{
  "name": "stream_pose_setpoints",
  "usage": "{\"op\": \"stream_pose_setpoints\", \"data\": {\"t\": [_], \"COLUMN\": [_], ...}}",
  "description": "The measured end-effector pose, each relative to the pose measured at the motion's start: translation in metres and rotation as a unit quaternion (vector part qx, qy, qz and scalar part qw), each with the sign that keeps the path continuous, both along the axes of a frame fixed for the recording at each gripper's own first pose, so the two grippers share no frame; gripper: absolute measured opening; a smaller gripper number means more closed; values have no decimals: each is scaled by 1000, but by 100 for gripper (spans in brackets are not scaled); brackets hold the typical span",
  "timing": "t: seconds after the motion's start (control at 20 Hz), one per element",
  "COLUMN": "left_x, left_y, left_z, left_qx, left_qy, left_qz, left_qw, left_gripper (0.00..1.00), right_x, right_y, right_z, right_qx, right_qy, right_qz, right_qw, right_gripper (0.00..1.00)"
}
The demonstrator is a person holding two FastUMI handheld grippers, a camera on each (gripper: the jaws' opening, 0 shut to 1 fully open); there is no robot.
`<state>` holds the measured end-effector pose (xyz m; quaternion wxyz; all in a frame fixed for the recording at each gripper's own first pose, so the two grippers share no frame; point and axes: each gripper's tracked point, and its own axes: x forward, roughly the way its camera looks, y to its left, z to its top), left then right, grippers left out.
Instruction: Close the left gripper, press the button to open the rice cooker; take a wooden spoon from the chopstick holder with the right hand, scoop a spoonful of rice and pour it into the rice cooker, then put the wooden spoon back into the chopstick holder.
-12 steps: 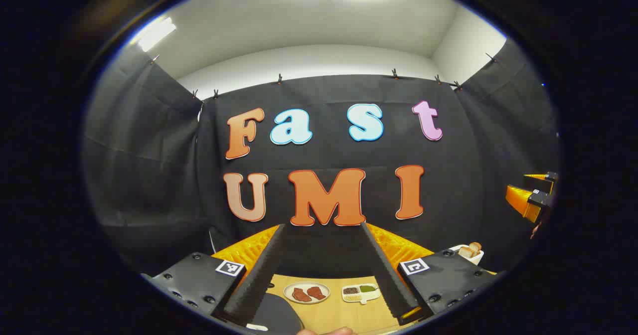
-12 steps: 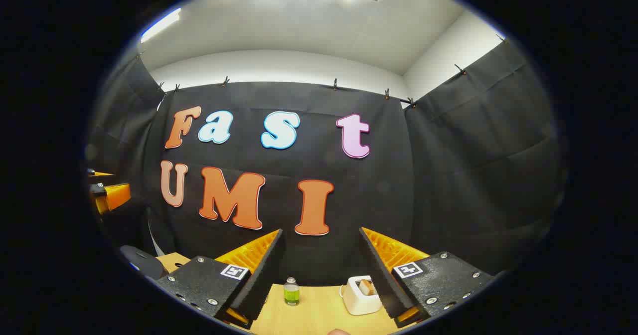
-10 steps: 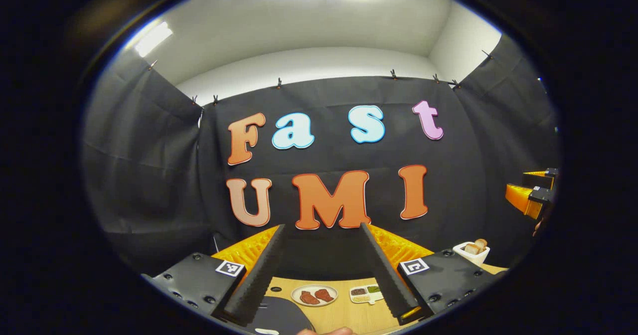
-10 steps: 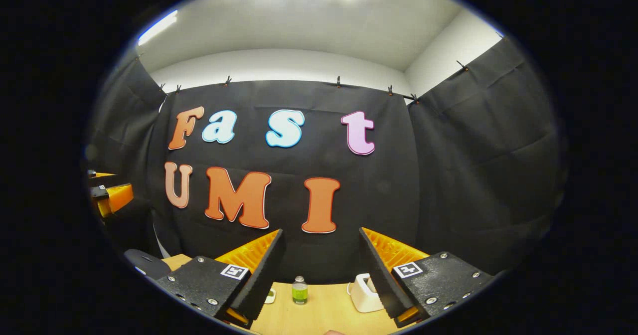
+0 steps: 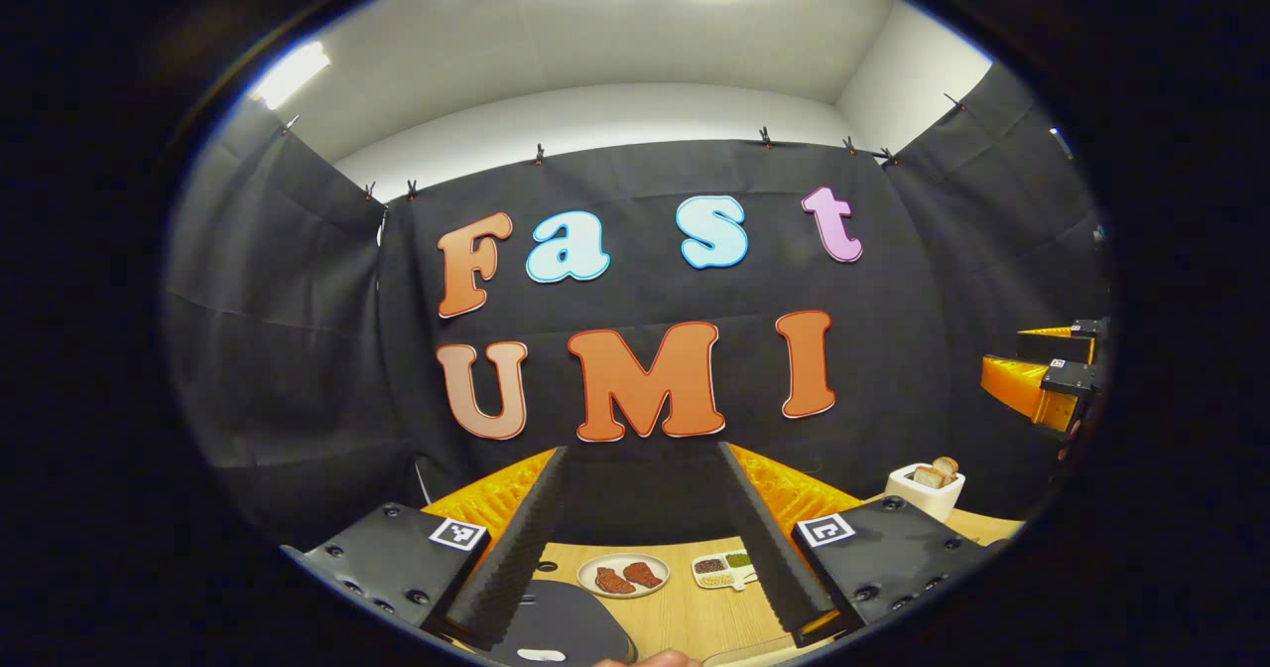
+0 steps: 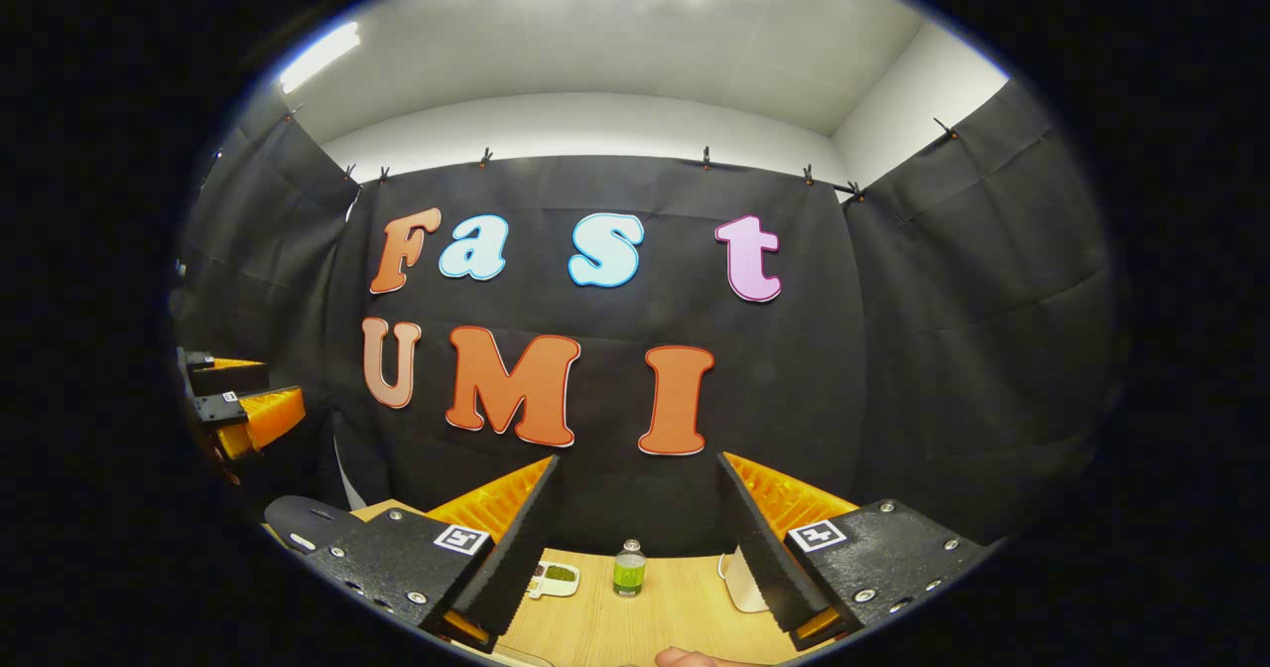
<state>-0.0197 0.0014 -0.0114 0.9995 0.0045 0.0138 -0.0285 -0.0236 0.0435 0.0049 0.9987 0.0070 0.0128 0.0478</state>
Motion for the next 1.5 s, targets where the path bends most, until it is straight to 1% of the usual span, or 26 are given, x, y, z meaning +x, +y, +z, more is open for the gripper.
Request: {"op": "stream_pose_setpoints", "data": {"t": [0.05,0.2,0.25,0.35,0.4,0.55,0.6,0.7,0.75,0.8,0.85,1.0,1.05,1.15,1.2,1.25,1.3,1.35,1.4,1.45,1.5], "left_x": [-3,-5,-5,-4,-3,-6,-6,-7,-8,-9,-9,-5,-3,2,8,12,19,16,17,15,16], "left_y": [-2,6,11,19,19,22,22,25,26,25,28,31,39,48,46,53,57,54,57,63,70], "left_z": [0,0,1,8,10,14,15,14,14,15,13,5,0,-11,-23,-37,-53,-67,-81,-98,-109], "left_qx": [-7,-24,-23,-22,-22,-13,-9,2,6,7,8,13,25,38,38,37,28,10,-10,-27,-40], "left_qy": [0,11,12,10,10,7,7,8,7,6,7,20,31,53,72,99,130,164,195,231,256], "left_qz": [1,16,21,28,26,25,24,36,39,38,41,45,58,71,67,80,83,82,84,80,84], "left_qw": [1000,1000,999,999,999,1000,1000,999,999,999,999,999,997,995,994,991,988,983,977,969,962], "left_gripper": [96,97,98,99,93,93,95,100,100,96,93,62,51,31,19,19,16,5,5,5,5], "right_x": [1,-1,-2,-3,-5,-7,-8,-7,-6,-6,-5,0,0,1,2,2,3,3,5,6,7], "right_y": [0,-1,-3,-7,-9,-12,-12,-13,-13,-12,-14,-18,-18,-22,-22,-22,-23,-25,-24,-25,-26], "right_z": [0,-1,-2,-3,-3,-5,-6,-8,-10,-12,-14,-19,-20,-24,-27,-29,-30,-33,-34,-36,-38], "right_qx": [5,17,18,16,14,7,5,2,1,0,1,10,12,13,11,10,9,8,7,6,5], "right_qy": [-1,1,2,2,2,1,2,3,4,5,9,16,18,21,24,26,27,30,32,34,35], "right_qz": [-1,0,-2,-7,-9,-12,-12,-12,-12,-9,-11,-15,-16,-20,-22,-23,-24,-26,-28,-31,-35], "right_qw": [1000,1000,1000,1000,1000,1000,1000,1000,1000,1000,1000,1000,1000,999,999,999,999,999,999,999,999], "right_gripper": [96,95,96,95,95,95,95,95,95,97,95,95,95,95,95,95,97,95,95,97,95]}}
